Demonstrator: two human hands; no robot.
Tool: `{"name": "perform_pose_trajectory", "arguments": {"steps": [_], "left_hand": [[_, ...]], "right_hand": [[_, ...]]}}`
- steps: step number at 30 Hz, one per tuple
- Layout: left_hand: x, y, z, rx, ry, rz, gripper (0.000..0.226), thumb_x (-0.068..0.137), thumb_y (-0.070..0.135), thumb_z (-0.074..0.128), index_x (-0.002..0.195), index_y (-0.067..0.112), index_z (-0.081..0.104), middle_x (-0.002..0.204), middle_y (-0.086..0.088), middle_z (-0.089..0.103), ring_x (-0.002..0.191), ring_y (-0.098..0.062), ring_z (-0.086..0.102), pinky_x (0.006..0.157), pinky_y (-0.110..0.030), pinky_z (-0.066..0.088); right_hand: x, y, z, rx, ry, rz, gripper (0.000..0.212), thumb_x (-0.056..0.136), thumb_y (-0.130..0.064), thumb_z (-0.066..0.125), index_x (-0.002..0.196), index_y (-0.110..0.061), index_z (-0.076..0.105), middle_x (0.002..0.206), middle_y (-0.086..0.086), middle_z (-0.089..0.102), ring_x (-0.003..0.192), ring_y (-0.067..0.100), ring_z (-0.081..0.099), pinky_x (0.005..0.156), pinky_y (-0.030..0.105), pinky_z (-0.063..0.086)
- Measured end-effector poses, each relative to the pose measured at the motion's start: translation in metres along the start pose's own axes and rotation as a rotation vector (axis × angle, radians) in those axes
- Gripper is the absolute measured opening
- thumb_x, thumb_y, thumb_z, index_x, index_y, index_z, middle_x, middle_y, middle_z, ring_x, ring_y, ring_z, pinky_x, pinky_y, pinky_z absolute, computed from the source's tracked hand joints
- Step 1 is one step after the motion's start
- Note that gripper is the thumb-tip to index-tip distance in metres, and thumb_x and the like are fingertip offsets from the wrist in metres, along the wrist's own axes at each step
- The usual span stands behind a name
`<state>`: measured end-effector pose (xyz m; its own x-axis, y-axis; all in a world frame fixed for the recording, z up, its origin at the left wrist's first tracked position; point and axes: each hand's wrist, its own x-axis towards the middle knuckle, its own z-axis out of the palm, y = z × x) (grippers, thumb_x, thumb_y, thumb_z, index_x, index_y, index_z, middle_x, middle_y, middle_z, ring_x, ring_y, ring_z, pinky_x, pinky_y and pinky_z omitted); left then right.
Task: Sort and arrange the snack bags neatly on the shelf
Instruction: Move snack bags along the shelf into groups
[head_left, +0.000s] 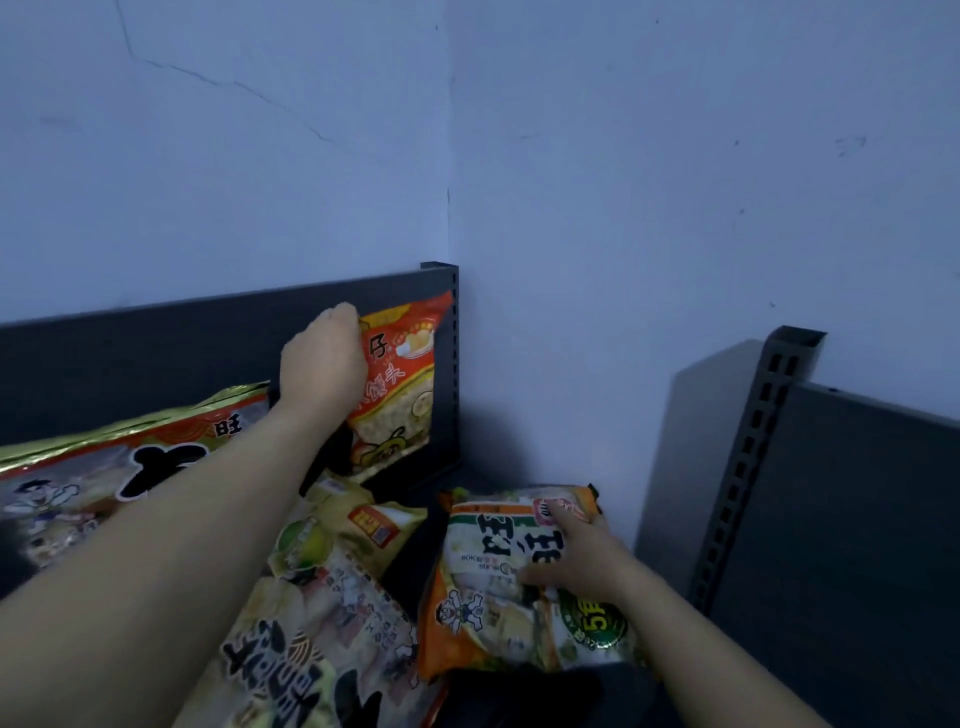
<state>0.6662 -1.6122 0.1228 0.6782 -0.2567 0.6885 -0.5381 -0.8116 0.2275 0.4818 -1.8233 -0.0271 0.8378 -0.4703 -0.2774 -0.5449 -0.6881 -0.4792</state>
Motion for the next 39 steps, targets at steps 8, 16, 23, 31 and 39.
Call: {"name": "perform_pose_trajectory", "arguments": {"steps": [8,16,23,31,39], "left_hand": [[0.0,-0.008,-0.06,-0.145,0.135,0.017,0.022,0.101,0.021,0.042,0.085,0.008,0.047,0.083,-0.008,0.056,0.072,-0.028,0.052,0.061,-0.038,0.041],[-0.042,-0.011,-0.108,-0.102,0.11,0.115,0.021,0.102,0.025,0.042,0.093,0.009,0.053,0.092,-0.007,0.061,0.077,-0.025,0.056,0.067,-0.04,0.047],[-0.088,-0.048,-0.174,-0.293,0.21,-0.003,0.013,0.099,0.024,0.052,0.107,0.014,0.054,0.096,0.006,0.058,0.088,-0.014,0.058,0.07,-0.028,0.047],[-0.168,-0.139,-0.244,-0.336,0.175,-0.315,0.082,0.088,0.048,0.062,0.149,0.018,0.016,0.117,0.007,0.057,0.095,-0.012,0.065,0.081,-0.036,0.057],[-0.249,-0.241,-0.335,-0.037,0.098,-0.452,0.045,0.09,0.062,0.048,0.108,0.021,0.052,0.089,0.009,0.065,0.071,-0.01,0.064,0.064,-0.037,0.056]], "right_hand": [[0.007,-0.056,0.005,-0.011,0.168,-0.234,0.086,0.08,-0.049,0.071,0.15,-0.024,0.029,0.15,0.007,0.034,0.135,0.026,0.037,0.109,0.037,0.038],[-0.053,-0.149,-0.019,0.621,0.113,-0.637,0.06,0.083,-0.045,0.072,0.134,-0.031,0.044,0.128,-0.015,0.06,0.114,0.009,0.059,0.099,0.04,0.05],[-0.091,-0.202,0.002,0.769,0.039,-0.74,0.016,0.086,-0.023,0.072,0.099,-0.027,0.063,0.097,-0.008,0.072,0.089,0.009,0.069,0.075,0.027,0.053],[-0.157,-0.291,0.058,0.973,-0.165,-0.804,0.02,0.087,-0.02,0.071,0.106,-0.015,0.065,0.097,0.0,0.075,0.088,0.018,0.073,0.079,0.036,0.057],[-0.237,-0.399,0.142,0.96,-0.352,-0.864,0.019,0.087,-0.02,0.071,0.105,-0.019,0.065,0.098,0.0,0.075,0.089,0.017,0.073,0.082,0.04,0.058]]}}
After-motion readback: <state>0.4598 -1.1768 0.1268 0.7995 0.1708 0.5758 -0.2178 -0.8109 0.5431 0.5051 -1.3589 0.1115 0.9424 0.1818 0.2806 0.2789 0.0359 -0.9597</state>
